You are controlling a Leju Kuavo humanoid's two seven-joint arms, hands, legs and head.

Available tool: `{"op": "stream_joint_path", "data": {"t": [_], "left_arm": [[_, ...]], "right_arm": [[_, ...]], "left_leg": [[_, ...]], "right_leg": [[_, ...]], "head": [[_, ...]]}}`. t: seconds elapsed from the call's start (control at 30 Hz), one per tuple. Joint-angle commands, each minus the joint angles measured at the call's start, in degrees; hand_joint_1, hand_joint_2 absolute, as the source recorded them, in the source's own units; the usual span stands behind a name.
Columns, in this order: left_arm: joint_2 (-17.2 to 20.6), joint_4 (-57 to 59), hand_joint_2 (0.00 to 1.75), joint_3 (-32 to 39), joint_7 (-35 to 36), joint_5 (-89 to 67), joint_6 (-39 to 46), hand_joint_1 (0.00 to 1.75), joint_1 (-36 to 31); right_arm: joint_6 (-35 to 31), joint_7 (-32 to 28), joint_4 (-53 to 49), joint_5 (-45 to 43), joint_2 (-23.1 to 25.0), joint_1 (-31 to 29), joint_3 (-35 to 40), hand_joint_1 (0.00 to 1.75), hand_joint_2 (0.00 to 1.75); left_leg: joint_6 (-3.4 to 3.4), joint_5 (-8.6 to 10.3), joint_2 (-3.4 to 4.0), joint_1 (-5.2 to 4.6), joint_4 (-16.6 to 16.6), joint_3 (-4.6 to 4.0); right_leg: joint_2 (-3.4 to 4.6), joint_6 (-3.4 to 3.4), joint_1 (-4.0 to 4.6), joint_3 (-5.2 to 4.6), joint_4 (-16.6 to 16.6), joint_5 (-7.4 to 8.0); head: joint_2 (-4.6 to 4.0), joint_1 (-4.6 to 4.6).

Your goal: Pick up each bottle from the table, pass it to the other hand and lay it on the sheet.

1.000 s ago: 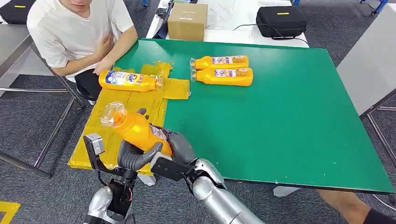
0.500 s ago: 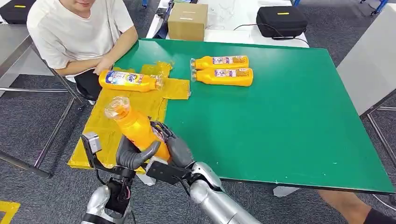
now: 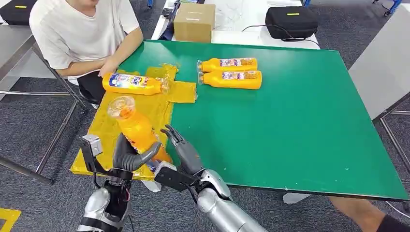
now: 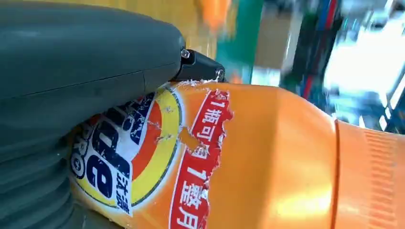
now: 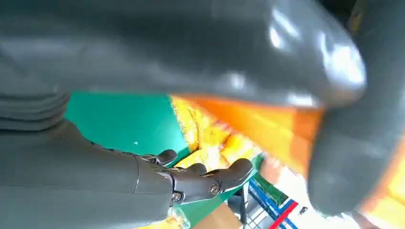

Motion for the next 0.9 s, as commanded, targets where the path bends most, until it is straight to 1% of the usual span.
{"op": "stream_joint_path", "data": {"t": [0.03, 0.1, 0.13, 0.17, 0.23, 0.27, 0.3, 0.33, 0.37, 0.4, 0.43, 0.47, 0.5, 0.53, 0.57, 0.6, 0.63, 0.67, 0.7, 0.77, 0.8, 0.83, 0.87, 0.9], "left_arm": [[5.82, 12.94, 1.75, 7.67, -0.68, -21.18, 10.31, 1.75, -10.85], [5.75, 13.21, 1.75, 8.25, -0.82, -21.43, 9.84, 1.75, -11.09], [7.00, 13.41, 1.75, 6.51, -1.59, -27.56, 13.38, 1.75, -11.12], [8.43, 15.31, 1.75, 6.27, -0.65, -38.81, 17.81, 1.75, -12.18], [10.84, 18.71, 1.75, 6.76, -0.63, -45.54, 16.65, 1.75, -14.03], [12.42, 21.37, 1.75, 7.29, -3.01, -47.73, 15.38, 1.75, -15.15], [12.24, 22.58, 1.75, 8.82, -4.48, -48.12, 15.04, 1.75, -15.55], [12.17, 22.84, 1.75, 9.25, -4.86, -48.31, 14.88, 1.75, -15.61], [12.17, 22.84, 1.75, 9.25, -4.86, -48.31, 14.88, 1.75, -15.61], [11.85, 22.61, 1.75, 9.40, -4.98, -48.46, 14.85, 1.75, -15.41], [14.00, 23.56, 1.75, 7.06, -4.94, -52.18, 14.12, 1.75, -15.67], [14.81, 26.06, 1.75, 7.50, -5.06, -52.85, 13.42, 1.75, -17.00], [15.86, 28.61, 1.75, 7.07, -6.00, -53.93, 12.50, 1.75, -18.40], [16.67, 30.58, 1.75, 7.21, -6.10, -54.84, 12.83, 1.75, -19.52], [17.04, 35.02, 1.75, 7.59, -6.37, -54.54, 11.55, 1.75, -22.07], [17.58, 38.29, 1.75, 6.94, -6.70, -55.18, 9.95, 1.75, -23.92], [18.48, 40.83, 1.75, 5.62, -7.20, -56.78, 9.22, 1.75, -25.20], [18.98, 43.30, 1.75, 4.72, -7.20, -57.80, 8.35, 1.75, -26.36], [19.70, 45.56, 1.75, 2.92, -7.43, -59.87, 7.44, 1.75, -27.28], [20.50, 48.50, 1.75, -0.12, -8.69, -63.18, 7.62, 1.75, -28.03], [20.37, 49.27, 1.75, -0.50, -9.29, -63.23, 6.95, 1.75, -27.99], [20.30, 49.73, 1.75, -0.98, -10.65, -62.86, 5.40, 1.75, -27.79], [20.19, 49.87, 1.75, -1.46, -11.54, -62.48, 4.17, 1.75, -27.49], [20.07, 49.98, 1.75, -1.64, -11.76, -62.23, 3.50, 1.68, -27.29]], "right_arm": [[-0.60, 0.80, -4.31, 2.39, -1.34, 1.61, 0.19, 0.00, 0.00], [-0.59, 0.94, -4.45, 2.47, -1.36, 1.73, 0.23, 0.00, 0.00], [-0.23, 0.87, -4.58, 2.40, -1.40, 1.74, 0.22, 0.00, 0.00], [0.99, 0.65, -5.46, 2.71, -1.57, 1.98, 0.48, 0.00, 0.00], [2.20, 0.87, -6.45, 2.83, -1.89, 2.40, 0.60, 0.00, 0.00], [2.55, 0.71, -6.69, 2.89, -1.98, 2.51, 0.72, 0.00, 0.00], [2.54, 0.64, -6.62, 2.91, -1.95, 2.51, 0.67, 0.00, 0.00], [2.53, 0.62, -6.58, 2.92, -1.93, 2.50, 0.65, 0.00, 0.00], [2.53, 0.62, -6.58, 2.92, -1.93, 2.50, 0.65, 0.00, 0.00], [2.49, 0.60, -6.45, 2.91, -1.90, 2.48, 0.61, 0.00, 0.00], [3.07, 0.39, -6.42, 2.73, -1.95, 2.41, 0.73, 0.00, 0.00], [3.43, 0.02, -6.64, 2.47, -2.10, 2.61, 0.73, 0.00, 0.00], [3.89, -0.16, -6.56, 2.41, -2.23, 2.65, 0.97, 0.00, 0.00], [4.11, -0.26, -6.38, 2.34, -2.26, 2.61, 1.15, 0.00, 0.00], [4.34, -0.49, -5.79, 2.10, -2.04, 2.59, 1.20, 0.00, 0.00], [4.26, -0.86, -5.35, 1.93, -1.88, 2.57, 1.31, 0.00, 0.00], [4.70, -1.24, -4.91, 1.64, -1.78, 2.43, 1.58, 0.00, 0.00], [4.76, -1.46, -4.60, 1.50, -1.67, 2.43, 1.75, 0.00, 0.00], [5.09, -1.69, -4.28, 1.21, -1.57, 2.40, 1.99, 0.00, 0.00], [5.52, -2.27, -3.60, 0.80, -1.36, 2.20, 2.31, 0.00, 0.00], [5.53, -2.36, -3.36, 0.68, -1.29, 2.11, 2.32, 0.00, 0.00], [5.63, -2.58, -2.86, 0.51, -1.20, 1.94, 2.45, 0.00, 0.00], [5.62, -2.79, -2.33, 0.36, -1.13, 1.74, 2.57, 0.00, 0.00], [5.62, -2.87, -2.01, 0.27, -1.09, 1.66, 2.59, 0.00, 0.00]], "left_leg": [[-0.13, -0.05, -0.13, 0.10, -0.08, 0.35], [-0.08, 0.01, -0.08, 0.04, -0.07, 0.18], [-0.13, -0.06, -0.06, 0.12, -0.04, 0.30], [-0.09, 0.01, -0.05, 0.05, -0.06, 0.17], [-0.14, -0.08, -0.07, 0.12, -0.02, 0.34], [-0.11, -0.02, -0.06, 0.08, -0.07, 0.27], [-0.10, 0.02, -0.04, 0.05, -0.08, 0.19], [-0.16, -0.07, -0.01, 0.13, -0.09, 0.43], [-0.10, 0.01, -0.02, 0.05, -0.07, 0.19], [-0.13, -0.04, -0.02, 0.10, -0.07, 0.31], [-0.12, -0.03, 0.02, 0.08, -0.05, 0.26], [-0.15, -0.09, 0.03, 0.13, -0.02, 0.37], [-0.11, -0.01, -0.01, 0.07, -0.05, 0.21], [-0.14, -0.05, -0.05, 0.12, -0.05, 0.34], [-0.12, 0.01, -0.09, 0.10, -0.06, 0.23], [-0.16, -0.03, -0.16, 0.15, -0.03, 0.33], [-0.11, 0.04, -0.13, 0.08, -0.04, 0.16], [-0.16, -0.03, -0.12, 0.14, -0.01, 0.31], [-0.11, 0.03, -0.01, 0.07, -0.05, 0.18], [-0.17, -0.04, -0.07, 0.15, -0.04, 0.38], [-0.13, 0.03, -0.06, 0.07, -0.07, 0.25], [-0.17, -0.04, -0.06, 0.13, -0.06, 0.42], [-0.19, -0.04, -0.04, 0.15, -0.04, 0.40], [-0.19, -0.05, -0.03, 0.15, -0.05, 0.43]], "right_leg": [[-0.13, -0.15, 0.10, 0.38, -0.05, -0.10], [-0.08, -0.08, 0.04, 0.18, -0.03, -0.04], [-0.06, -0.13, 0.12, 0.33, -0.03, -0.09], [-0.04, -0.07, 0.04, 0.17, -0.01, -0.04], [-0.07, -0.14, 0.11, 0.37, 0.02, -0.13], [-0.06, -0.10, 0.07, 0.29, -0.02, -0.08], [-0.05, -0.08, 0.04, 0.19, -0.02, -0.04], [-0.01, -0.15, 0.12, 0.44, -0.05, -0.11], [-0.02, -0.08, 0.03, 0.19, -0.01, -0.03], [-0.02, -0.12, 0.08, 0.32, -0.02, -0.08], [0.01, -0.10, 0.07, 0.26, -0.01, -0.06], [0.03, -0.14, 0.12, 0.37, 0.00, -0.11], [-0.02, -0.10, 0.06, 0.19, 0.00, -0.05], [-0.06, -0.14, 0.11, 0.34, -0.01, -0.10], [-0.13, -0.12, 0.09, 0.24, -0.01, -0.07], [-0.18, -0.16, 0.14, 0.36, 0.00, -0.13], [-0.13, -0.10, 0.06, 0.16, 0.02, -0.05], [-0.12, -0.15, 0.13, 0.33, 0.02, -0.11], [-0.03, -0.10, 0.05, 0.15, 0.01, -0.02], [-0.09, -0.18, 0.14, 0.39, 0.00, -0.10], [-0.10, -0.12, 0.06, 0.23, 0.00, -0.05], [-0.12, -0.16, 0.12, 0.43, -0.02, -0.13], [-0.09, -0.16, 0.13, 0.41, -0.01, -0.12], [-0.07, -0.16, 0.13, 0.44, -0.02, -0.13]], "head": [[0.00, 0.00], [0.00, 0.00], [0.00, 0.00], [0.00, -0.02], [0.00, 0.00], [0.00, 0.02], [0.00, 0.02], [0.00, 0.02], [0.00, 0.00], [0.00, 0.02], [0.00, 0.00], [0.00, 0.00], [0.00, 0.00], [0.00, 0.00], [0.00, 0.02], [0.00, 0.00], [0.00, 0.02], [0.00, 0.02], [0.00, 0.00], [0.00, 0.00], [0.00, 0.02], [0.00, 0.02], [0.00, 0.02], [0.00, 0.00]]}}
